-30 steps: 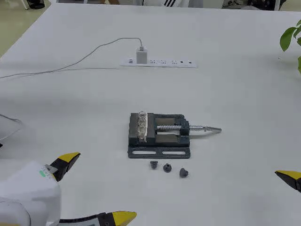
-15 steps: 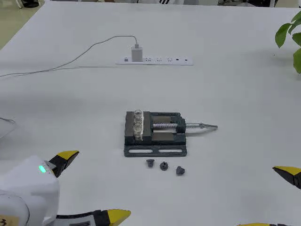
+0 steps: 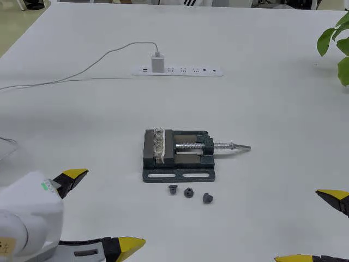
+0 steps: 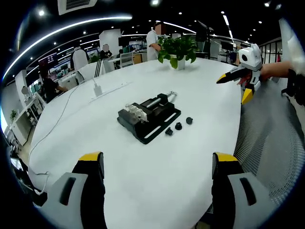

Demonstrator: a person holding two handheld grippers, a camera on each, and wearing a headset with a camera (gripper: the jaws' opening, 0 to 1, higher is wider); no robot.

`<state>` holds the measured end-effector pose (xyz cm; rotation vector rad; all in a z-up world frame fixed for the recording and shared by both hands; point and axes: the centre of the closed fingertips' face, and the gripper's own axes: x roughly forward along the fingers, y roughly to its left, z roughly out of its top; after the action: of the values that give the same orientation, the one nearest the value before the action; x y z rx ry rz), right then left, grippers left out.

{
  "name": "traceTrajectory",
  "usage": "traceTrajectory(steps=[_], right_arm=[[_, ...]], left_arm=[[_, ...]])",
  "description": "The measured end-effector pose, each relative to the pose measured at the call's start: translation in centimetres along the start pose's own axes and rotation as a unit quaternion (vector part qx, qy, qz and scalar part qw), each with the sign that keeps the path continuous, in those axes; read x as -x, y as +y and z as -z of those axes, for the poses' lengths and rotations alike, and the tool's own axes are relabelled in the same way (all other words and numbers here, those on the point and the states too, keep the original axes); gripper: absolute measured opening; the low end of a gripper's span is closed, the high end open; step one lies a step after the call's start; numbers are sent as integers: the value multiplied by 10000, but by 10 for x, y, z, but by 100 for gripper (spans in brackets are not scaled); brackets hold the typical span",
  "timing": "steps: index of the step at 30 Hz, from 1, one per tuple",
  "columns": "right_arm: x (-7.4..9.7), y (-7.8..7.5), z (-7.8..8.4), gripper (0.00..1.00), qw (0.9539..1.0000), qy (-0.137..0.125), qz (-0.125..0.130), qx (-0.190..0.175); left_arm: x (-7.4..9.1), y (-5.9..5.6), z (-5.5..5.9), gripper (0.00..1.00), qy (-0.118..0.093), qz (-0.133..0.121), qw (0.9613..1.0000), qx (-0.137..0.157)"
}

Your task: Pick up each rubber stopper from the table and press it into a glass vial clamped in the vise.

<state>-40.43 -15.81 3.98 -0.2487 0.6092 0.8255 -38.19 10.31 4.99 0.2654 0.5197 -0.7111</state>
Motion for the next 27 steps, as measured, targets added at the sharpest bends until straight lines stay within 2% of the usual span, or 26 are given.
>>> traceTrajectory(steps=[2,3,5,8,10,12,13,19,22,23,25,26,27], right_arm=[[0,0,-3,91,10000,-28,14,18],[0,1,-4,91,10000,-36,22,36],[0,1,-6,91,10000,-49,30,54],[1,3,-7,90,10000,-64,31,57],[2,4,-9,90,9999,-71,32,81],[2,5,-8,89,9999,-52,44,101],[3,8,-7,89,9998,1,13,174],[6,7,-6,89,9997,13,33,256],[8,9,-7,89,9996,7,38,290],[8,9,-7,89,9995,19,47,310],[9,9,-7,89,9994,31,64,351],[10,9,-7,89,9993,24,76,360],[11,9,-7,88,9993,15,81,352]], left_arm=[[-5,-3,-8,89,20,208,9997,-158],[-8,-6,-11,87,61,351,9988,-338],[-13,-7,-16,85,135,488,9972,-547],[-25,-11,-30,85,136,772,9927,-913],[-31,-12,-36,83,146,879,9908,-1020],[-39,-17,-41,82,191,1102,9866,-1187],[-42,-19,-43,81,264,1224,9828,-1354],[-56,-28,-59,76,304,1546,9723,-1724],[-61,-33,-62,72,349,1727,9662,-1883],[-63,-35,-64,71,342,1814,9634,-1945],[-65,-37,-62,67,472,1944,9576,-2075],[-68,-39,-61,65,518,2003,9533,-2201],[-69,-40,-62,64,525,2039,9516,-2238]])
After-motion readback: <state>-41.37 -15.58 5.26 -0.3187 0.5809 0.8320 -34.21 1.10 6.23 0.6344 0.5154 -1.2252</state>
